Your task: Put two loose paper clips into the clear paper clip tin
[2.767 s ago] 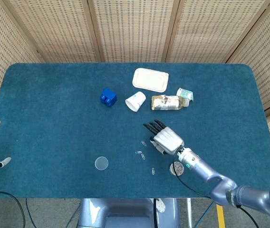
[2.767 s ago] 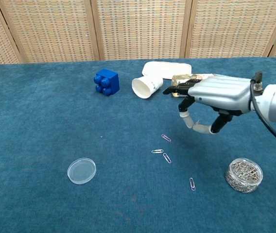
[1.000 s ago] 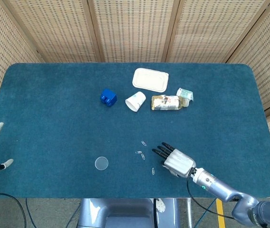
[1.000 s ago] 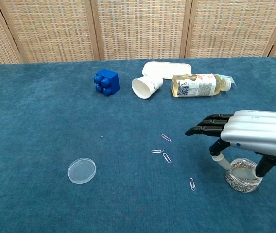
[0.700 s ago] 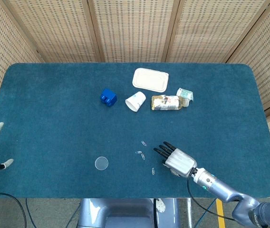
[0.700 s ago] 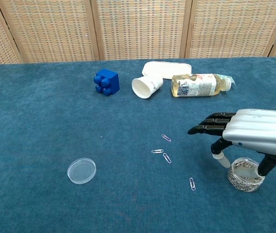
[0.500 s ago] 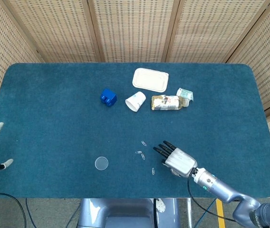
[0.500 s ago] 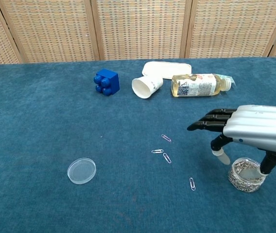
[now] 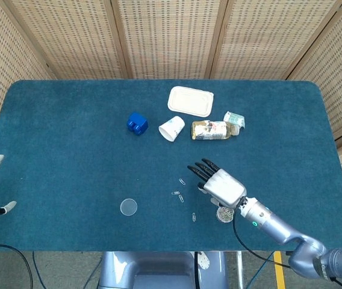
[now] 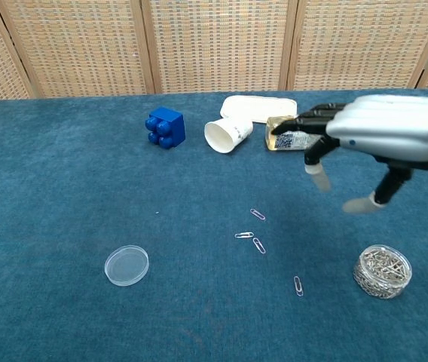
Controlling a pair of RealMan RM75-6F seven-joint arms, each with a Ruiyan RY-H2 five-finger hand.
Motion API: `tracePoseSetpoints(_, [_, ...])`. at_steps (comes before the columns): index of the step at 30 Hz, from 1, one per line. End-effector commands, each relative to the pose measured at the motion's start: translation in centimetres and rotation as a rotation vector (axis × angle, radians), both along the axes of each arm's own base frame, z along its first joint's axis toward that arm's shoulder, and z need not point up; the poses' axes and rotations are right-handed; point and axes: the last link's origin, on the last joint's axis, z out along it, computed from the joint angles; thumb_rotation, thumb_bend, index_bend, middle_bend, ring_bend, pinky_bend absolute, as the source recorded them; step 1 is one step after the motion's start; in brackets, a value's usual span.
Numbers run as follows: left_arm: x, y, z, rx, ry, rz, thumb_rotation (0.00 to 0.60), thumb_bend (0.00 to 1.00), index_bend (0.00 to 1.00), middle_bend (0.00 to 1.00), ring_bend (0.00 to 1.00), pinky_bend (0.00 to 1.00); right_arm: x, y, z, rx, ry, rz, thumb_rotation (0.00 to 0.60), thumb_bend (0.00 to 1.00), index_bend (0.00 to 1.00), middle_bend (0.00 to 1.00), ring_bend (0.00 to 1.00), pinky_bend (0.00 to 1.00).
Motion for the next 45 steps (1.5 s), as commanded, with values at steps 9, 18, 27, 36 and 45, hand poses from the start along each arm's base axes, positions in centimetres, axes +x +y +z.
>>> tracePoseSetpoints(9, [-0.3, 0.2, 0.1, 0.004, 0.000, 0.010, 0.600, 0.00, 0.00, 0.00, 0.00, 0.00, 4.3, -5.1, -3.1, 0.005, -0.025, -0.089, 0.600, 0.21, 0.52, 0.02, 0.00, 0.00])
tracePoseSetpoints(18, [-0.7, 0.6, 0.2, 0.006, -0.007, 0.026, 0.600, 0.00, 0.00, 0.00, 0.00, 0.00, 5.8, -4.9, -5.8, 0.075, -0.018, -0.105, 0.600, 0.22, 0.52, 0.02, 0.00, 0.00])
tracePoseSetpoints(27, [-0.5, 0.6, 0.2, 0.001, -0.007, 0.021, 0.600, 0.00, 0.00, 0.00, 0.00, 0.00, 7.6, -4.8, -8.8, 0.120, 0.014, -0.104, 0.600, 0.22, 0.52, 0.02, 0.00, 0.00])
tracePoseSetpoints(36, [-0.9, 0.9, 0.3, 0.004, -0.014, 0.039, 0.600, 0.00, 0.00, 0.00, 0.00, 0.00, 9.2, -4.8, -11.7, 0.148, 0.055, -0.156, 0.600, 0.22, 0.52, 0.02, 0.00, 0.00])
tracePoseSetpoints(45, [-1.0, 1.0, 0.3, 0.004, -0.011, 0.047, 0.600, 0.00, 0.00, 0.00, 0.00, 0.00, 10.1, -4.6, -13.0, 0.160, 0.079, -0.174, 0.600, 0.29, 0.52, 0.02, 0.00, 0.00])
